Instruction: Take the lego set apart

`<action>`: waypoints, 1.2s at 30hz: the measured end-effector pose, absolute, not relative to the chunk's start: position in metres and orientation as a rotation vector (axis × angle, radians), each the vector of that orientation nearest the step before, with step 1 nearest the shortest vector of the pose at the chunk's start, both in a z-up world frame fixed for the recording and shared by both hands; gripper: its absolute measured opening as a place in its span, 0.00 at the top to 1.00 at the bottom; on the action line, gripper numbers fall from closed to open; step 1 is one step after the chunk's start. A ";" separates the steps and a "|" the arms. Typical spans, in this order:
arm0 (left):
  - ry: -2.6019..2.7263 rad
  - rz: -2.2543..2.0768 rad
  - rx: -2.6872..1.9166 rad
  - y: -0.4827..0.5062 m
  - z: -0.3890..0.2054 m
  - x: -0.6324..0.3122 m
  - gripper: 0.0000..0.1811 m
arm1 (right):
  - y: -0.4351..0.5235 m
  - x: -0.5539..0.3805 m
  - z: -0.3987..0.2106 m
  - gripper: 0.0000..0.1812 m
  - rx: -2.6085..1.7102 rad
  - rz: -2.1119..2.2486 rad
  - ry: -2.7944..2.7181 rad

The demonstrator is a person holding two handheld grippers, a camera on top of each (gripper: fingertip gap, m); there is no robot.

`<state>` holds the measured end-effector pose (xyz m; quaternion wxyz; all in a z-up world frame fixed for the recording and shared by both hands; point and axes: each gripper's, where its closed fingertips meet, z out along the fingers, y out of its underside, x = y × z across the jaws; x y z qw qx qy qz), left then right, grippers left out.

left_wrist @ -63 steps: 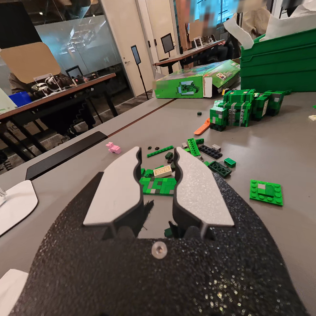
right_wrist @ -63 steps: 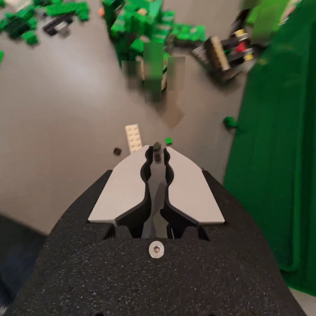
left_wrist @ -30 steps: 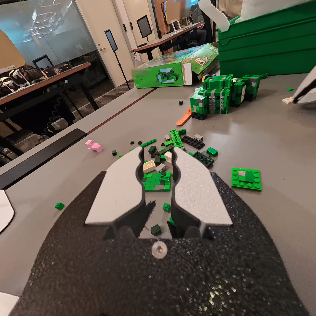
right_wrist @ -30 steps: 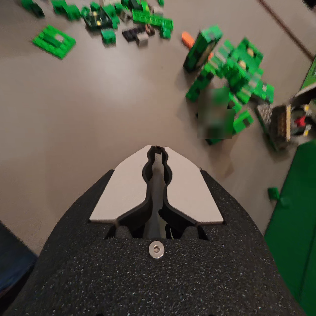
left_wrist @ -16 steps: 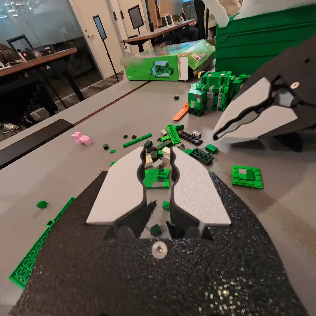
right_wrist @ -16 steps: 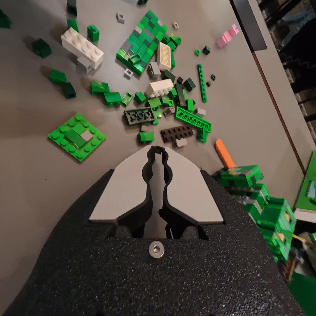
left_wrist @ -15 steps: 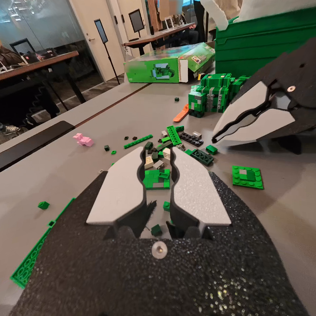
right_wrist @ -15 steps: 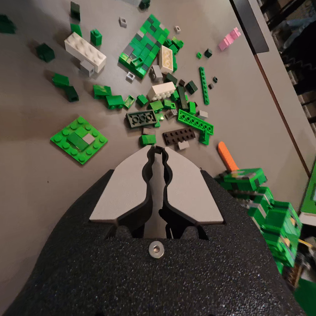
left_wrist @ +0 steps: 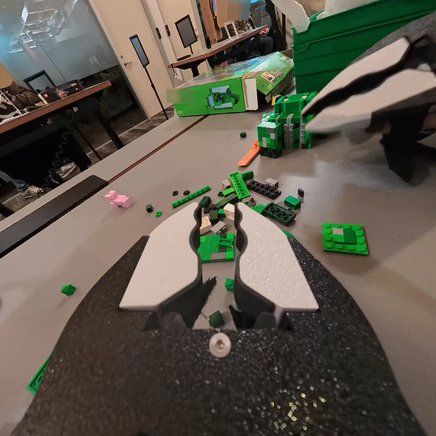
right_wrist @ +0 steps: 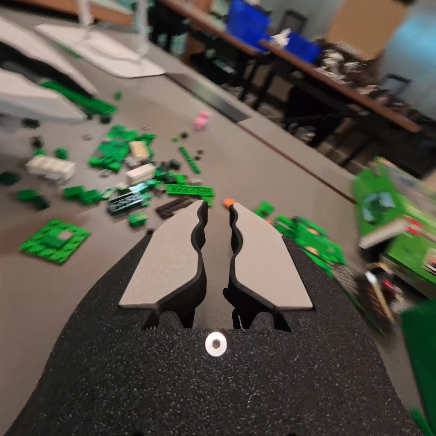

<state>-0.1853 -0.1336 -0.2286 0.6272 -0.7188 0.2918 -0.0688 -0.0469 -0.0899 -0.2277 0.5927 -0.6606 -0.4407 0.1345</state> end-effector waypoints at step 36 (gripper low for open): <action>0.361 0.113 -1.627 -0.119 -0.212 -0.240 0.88 | -0.087 -0.018 -0.208 0.98 -1.422 0.199 -0.862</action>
